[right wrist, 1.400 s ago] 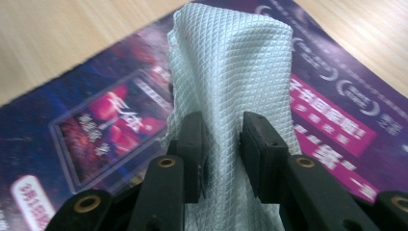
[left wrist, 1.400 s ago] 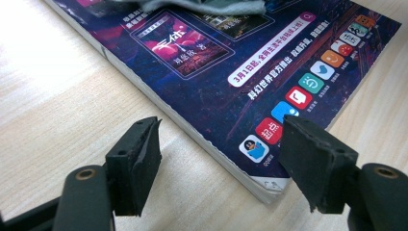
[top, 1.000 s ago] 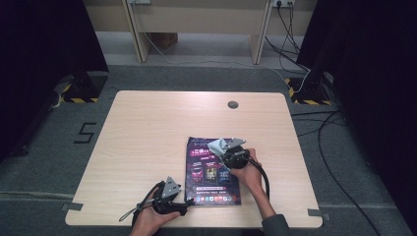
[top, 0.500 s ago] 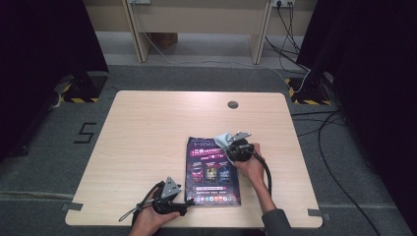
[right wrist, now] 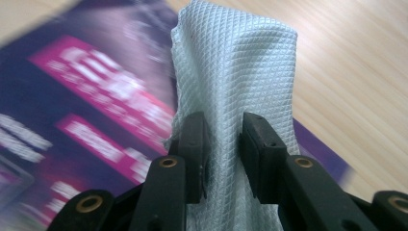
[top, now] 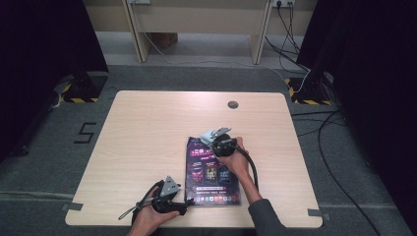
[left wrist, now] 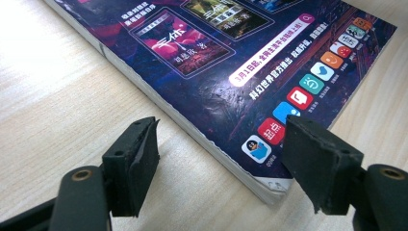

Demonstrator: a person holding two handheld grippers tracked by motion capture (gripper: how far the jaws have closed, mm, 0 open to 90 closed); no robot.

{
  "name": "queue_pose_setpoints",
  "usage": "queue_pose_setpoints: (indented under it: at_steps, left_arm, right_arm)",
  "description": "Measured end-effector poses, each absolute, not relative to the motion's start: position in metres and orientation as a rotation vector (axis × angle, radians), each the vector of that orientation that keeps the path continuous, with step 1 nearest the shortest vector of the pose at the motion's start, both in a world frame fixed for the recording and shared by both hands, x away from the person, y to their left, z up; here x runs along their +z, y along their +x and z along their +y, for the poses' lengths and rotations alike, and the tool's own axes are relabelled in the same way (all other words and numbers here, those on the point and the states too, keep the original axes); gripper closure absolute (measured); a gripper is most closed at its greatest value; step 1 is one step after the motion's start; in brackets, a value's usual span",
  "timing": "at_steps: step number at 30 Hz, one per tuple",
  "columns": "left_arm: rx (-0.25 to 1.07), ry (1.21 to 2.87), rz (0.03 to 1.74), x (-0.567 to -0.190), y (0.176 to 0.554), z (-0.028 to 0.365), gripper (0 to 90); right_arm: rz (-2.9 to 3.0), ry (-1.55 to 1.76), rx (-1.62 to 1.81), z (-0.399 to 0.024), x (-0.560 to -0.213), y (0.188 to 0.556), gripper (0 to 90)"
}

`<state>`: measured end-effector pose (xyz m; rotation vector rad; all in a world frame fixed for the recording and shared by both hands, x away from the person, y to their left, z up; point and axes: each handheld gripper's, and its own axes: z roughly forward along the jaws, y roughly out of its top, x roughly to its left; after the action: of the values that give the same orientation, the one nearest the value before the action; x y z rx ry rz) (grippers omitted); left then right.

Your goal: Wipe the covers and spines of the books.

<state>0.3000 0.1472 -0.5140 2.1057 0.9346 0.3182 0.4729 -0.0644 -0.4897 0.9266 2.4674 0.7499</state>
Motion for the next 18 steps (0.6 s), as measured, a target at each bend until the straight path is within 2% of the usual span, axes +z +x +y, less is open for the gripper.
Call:
queue_pose_setpoints:
  at_steps: [7,18]
  left_arm:
    - [0.322,2.107,0.930,-0.514,0.300,0.147,28.2]
    - [0.313,2.103,0.936,-0.514,0.301,0.147,28.0]
  right_arm:
    - [2.524,0.818,0.727,-0.025,-0.488,0.470,72.0]
    - [2.546,0.789,0.754,-0.008,-0.489,0.463,72.5]
